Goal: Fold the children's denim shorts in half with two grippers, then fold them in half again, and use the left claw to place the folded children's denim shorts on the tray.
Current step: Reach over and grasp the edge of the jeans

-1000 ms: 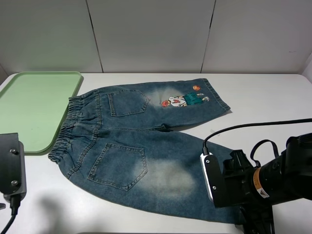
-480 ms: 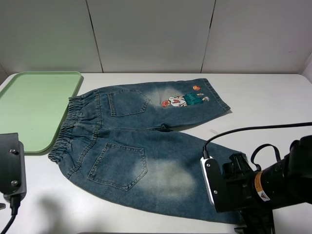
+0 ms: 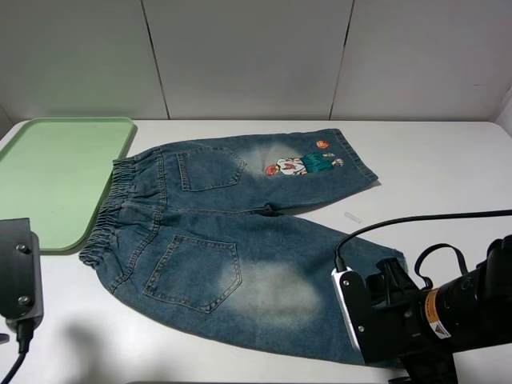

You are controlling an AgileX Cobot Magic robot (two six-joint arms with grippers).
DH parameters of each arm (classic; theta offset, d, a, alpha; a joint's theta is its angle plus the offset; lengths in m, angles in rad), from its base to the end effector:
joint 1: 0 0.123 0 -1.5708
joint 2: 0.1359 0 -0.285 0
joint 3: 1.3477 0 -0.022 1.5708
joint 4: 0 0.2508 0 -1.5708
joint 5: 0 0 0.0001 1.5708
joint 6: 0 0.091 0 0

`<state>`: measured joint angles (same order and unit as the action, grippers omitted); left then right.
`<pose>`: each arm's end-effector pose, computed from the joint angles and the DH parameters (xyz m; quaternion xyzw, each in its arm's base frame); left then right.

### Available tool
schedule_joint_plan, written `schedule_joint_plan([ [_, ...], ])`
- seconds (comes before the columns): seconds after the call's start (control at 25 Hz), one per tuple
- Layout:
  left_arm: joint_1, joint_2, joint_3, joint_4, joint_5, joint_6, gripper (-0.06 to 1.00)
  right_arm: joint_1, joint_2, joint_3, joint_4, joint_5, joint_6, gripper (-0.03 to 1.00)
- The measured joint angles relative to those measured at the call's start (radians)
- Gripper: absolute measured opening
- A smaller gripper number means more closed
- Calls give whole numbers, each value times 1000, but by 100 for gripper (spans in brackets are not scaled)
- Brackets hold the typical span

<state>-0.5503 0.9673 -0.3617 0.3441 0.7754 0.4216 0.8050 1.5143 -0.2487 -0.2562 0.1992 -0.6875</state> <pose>0.1194 -0.0480 0.1879 0.5482 0.8140 0.1265 0.1445 0.1120 0.1098 0.0947 -0.7599 0.6419 -0.0316 0.0977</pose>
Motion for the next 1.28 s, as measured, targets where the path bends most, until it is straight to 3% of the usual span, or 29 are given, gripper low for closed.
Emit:
schedule_joint_plan([
  [0.36,0,0,0,0,0,0,84,0,3,7,11,-16,0,46],
  [0.8,0,0,0,0,1,0,84,0,5,10,8,-69,2,42],
  [1.28,0,0,0,0,0,0,84,0,5,10,8,-96,32,28],
])
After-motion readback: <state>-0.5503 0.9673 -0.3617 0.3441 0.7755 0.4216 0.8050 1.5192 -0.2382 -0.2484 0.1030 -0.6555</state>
